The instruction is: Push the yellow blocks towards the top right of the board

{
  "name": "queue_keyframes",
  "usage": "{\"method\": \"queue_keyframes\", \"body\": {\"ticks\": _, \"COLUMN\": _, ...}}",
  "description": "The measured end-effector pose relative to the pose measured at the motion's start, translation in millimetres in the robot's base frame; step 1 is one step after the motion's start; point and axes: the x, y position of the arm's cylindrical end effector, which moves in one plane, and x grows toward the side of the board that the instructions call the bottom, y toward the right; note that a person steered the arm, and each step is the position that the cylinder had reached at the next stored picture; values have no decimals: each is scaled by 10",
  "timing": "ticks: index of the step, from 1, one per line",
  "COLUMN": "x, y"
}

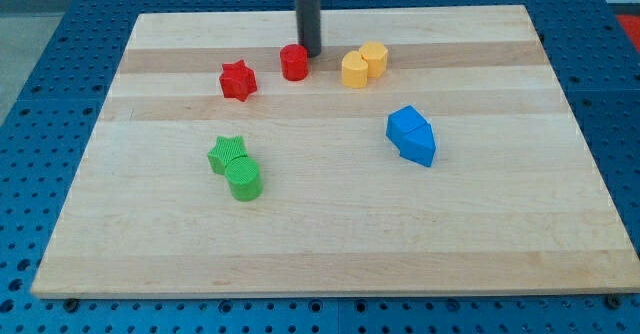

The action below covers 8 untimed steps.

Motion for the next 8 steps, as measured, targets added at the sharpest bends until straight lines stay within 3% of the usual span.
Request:
{"method": "queue_keyframes", "body": {"ticks": 2, "x": 217, "y": -472}}
{"method": "queue_keyframes", "body": {"ticks": 4, "x": 248, "y": 177}}
{"method": "queue_keyframes", "body": {"ticks": 8, "x": 671, "y": 418}}
